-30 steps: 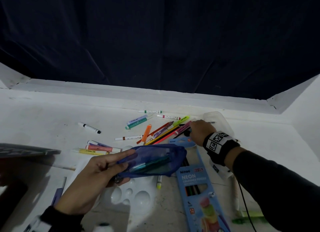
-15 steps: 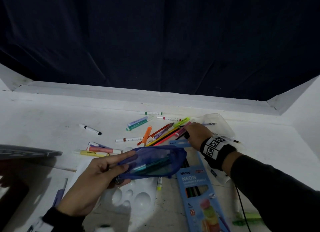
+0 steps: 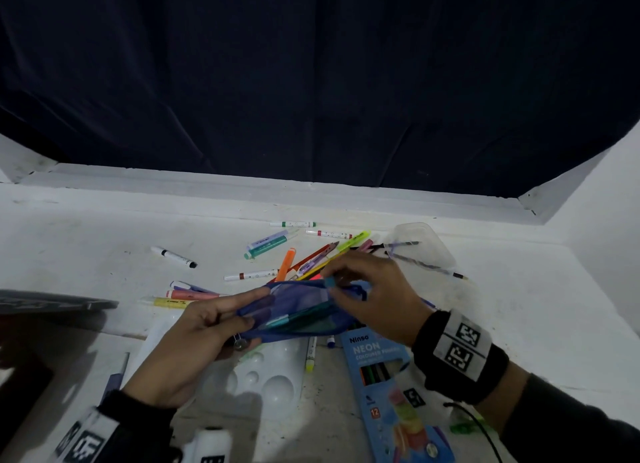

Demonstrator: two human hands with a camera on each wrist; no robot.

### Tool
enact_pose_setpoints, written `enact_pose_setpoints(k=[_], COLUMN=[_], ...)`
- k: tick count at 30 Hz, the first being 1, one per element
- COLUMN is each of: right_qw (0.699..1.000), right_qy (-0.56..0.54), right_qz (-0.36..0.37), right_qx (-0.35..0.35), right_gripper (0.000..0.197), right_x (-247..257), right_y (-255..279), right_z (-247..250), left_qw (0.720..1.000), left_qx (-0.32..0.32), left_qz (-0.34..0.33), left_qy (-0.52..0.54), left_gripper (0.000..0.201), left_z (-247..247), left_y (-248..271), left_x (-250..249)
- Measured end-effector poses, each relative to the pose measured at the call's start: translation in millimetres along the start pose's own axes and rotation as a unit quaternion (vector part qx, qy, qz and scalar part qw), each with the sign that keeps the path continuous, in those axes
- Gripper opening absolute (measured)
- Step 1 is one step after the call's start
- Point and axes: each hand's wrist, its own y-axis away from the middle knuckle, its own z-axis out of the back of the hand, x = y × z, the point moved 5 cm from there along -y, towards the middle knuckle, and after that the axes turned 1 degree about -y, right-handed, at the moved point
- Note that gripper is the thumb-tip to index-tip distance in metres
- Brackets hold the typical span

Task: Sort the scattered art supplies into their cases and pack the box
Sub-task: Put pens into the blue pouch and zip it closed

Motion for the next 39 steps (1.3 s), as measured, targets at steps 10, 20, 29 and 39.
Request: enact_pose_setpoints(k=[10, 20, 29, 39], right_qw=[0.989, 0.903, 0.849, 0.863], right_qy=[0.072, 0.309, 0.442, 0.426], right_qz=[-0.039, -0.283, -0.245, -0.22], right_qx=[-0.123, 0.1, 0.154, 0.162], right_gripper=[0.009, 0.031, 0.058, 0.043], right_x=[-45, -141, -135, -138], right_y=[-11, -21, -29, -34], right_z=[7, -9, -16, -12], left_qw=[0.999, 0.999, 0.999, 0.998], left_qx=[-0.003, -0.013, -0.011, 0.0], left_qz=[0.006, 0.01, 0.011, 0.013], left_qy=[0.054, 0.048, 0.049, 0.055], left_gripper=[0.04, 0.039, 0.039, 0.039], left_z=[11, 21, 18, 12], left_y=[3, -1, -9, -9], left_x=[6, 14, 11, 12])
